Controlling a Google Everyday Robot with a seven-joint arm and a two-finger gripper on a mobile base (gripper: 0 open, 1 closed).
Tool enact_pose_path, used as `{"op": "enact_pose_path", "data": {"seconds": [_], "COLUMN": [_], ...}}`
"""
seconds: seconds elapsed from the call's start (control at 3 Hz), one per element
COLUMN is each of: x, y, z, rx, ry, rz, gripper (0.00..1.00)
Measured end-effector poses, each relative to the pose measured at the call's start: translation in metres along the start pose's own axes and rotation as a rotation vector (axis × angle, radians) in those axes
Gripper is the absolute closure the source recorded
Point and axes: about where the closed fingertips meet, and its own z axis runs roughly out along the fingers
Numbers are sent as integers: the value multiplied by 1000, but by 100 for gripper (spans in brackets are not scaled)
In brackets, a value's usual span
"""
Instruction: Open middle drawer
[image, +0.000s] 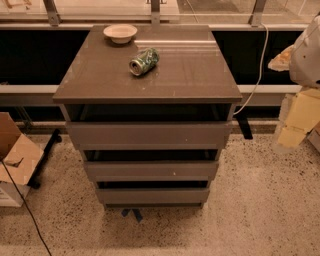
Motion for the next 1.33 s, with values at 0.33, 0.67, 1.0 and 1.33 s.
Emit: {"op": "enact_pose_path", "data": {"seconds": [0.33, 0.67, 1.0, 1.33], "x": [0, -5, -18, -24], "y": [0, 1, 5, 6], "z": [0, 6, 38, 62], "rx": [0, 35, 72, 75], "ry": [0, 3, -29, -65], "rz": [0, -21, -87, -118], "gripper": [0, 0, 0, 0]}}
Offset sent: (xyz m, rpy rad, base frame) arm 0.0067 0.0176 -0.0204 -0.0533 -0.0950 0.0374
